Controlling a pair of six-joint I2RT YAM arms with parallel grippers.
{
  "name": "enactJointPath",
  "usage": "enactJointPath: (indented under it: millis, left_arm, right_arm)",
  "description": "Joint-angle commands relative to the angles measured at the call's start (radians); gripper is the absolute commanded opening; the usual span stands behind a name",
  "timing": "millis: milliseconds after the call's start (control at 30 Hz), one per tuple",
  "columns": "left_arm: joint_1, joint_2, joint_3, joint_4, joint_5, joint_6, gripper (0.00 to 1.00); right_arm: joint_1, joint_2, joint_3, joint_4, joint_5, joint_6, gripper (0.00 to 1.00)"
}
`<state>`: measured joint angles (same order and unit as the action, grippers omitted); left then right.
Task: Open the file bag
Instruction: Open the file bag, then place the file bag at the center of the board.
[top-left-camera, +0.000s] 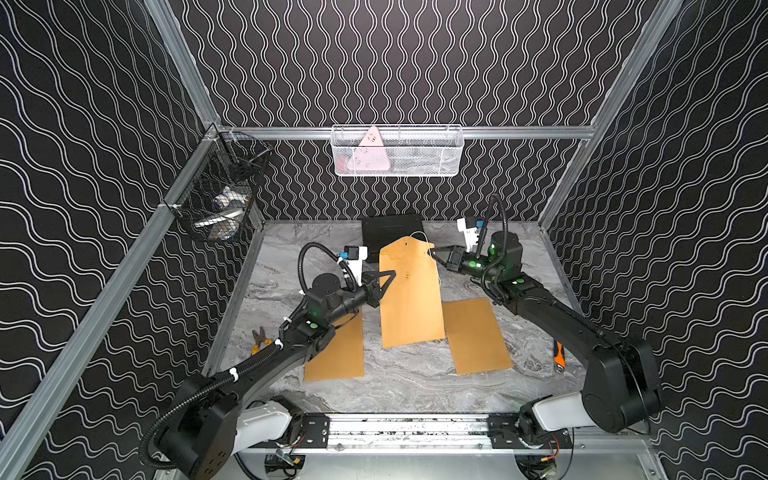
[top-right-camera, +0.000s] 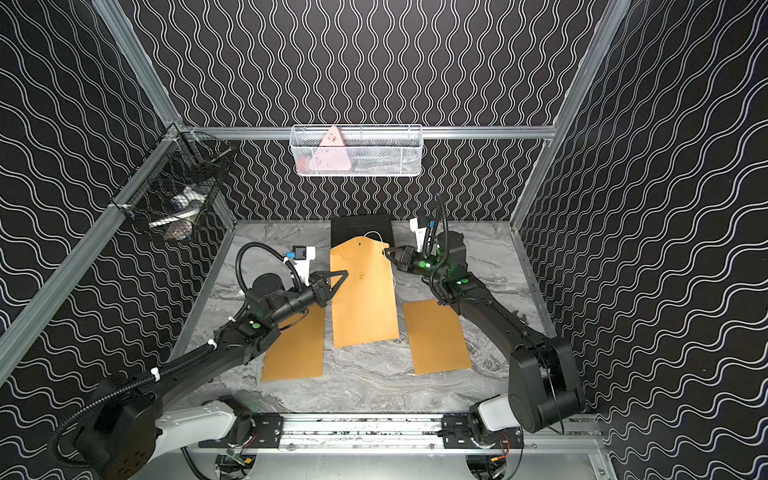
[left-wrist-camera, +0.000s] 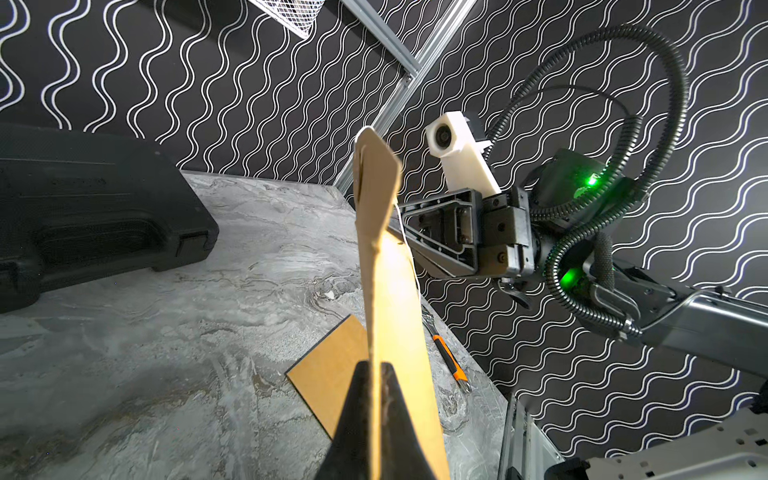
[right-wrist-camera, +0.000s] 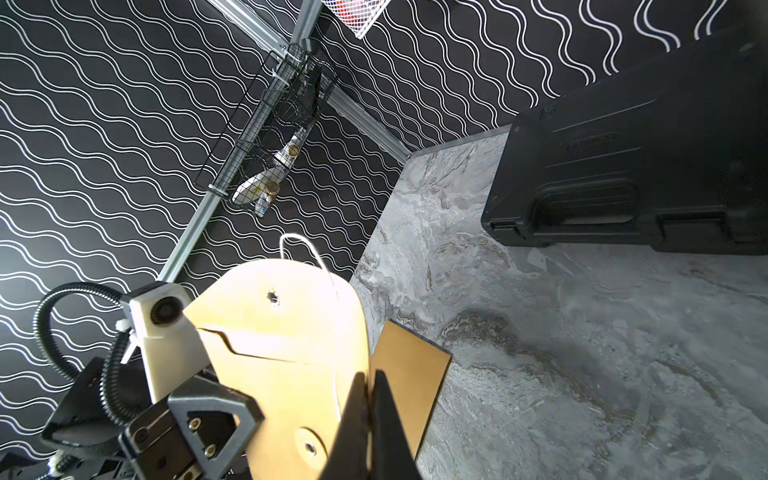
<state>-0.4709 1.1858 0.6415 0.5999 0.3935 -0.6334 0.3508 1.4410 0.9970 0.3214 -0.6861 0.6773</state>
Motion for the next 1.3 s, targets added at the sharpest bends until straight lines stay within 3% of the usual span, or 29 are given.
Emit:
enactJointPath:
  millis: [0, 133, 267, 367, 433, 700, 900, 1100, 1267]
  left_arm:
    - [-0.004, 0.004, 0.012, -0.033, 0.044, 0.008, 0.2]
    - [-0.003, 0.012, 0.037, -0.054, 0.019, 0.017, 0.33]
    - [-0.002, 0.027, 0.06, -0.055, -0.001, 0.018, 0.33]
    - [-0.002, 0.041, 0.072, -0.035, 0.001, 0.013, 0.18]
    - [-0.002, 0.053, 0.076, -0.024, -0.001, 0.006, 0.0]
    - [0.001, 0.083, 0.059, 0.043, -0.013, -0.027, 0.0]
    - [0.011, 0.101, 0.05, 0.086, -0.013, -0.057, 0.0]
    - [0.016, 0.113, 0.033, 0.116, -0.02, -0.075, 0.0]
    - [0.018, 0.132, 0.015, 0.154, -0.02, -0.097, 0.0]
  right_arm:
    - [0.004, -0.017, 0.002, 0.05, -0.069, 0.002, 0.03]
    - [0.004, -0.033, -0.001, 0.021, -0.074, -0.014, 0.01]
    - [0.004, -0.052, -0.01, -0.01, -0.077, -0.032, 0.0]
    - [0.004, -0.066, -0.018, -0.037, -0.081, -0.048, 0.0]
    - [0.004, -0.075, -0.033, -0.041, -0.082, -0.049, 0.01]
    - [0.004, -0.101, -0.116, -0.027, -0.096, -0.038, 0.27]
    - [0.004, -0.096, -0.169, 0.001, -0.132, -0.015, 0.32]
    - [0.005, -0.094, -0.206, 0.027, -0.151, 0.007, 0.28]
    - [0.005, -0.088, -0.221, 0.033, -0.154, 0.02, 0.09]
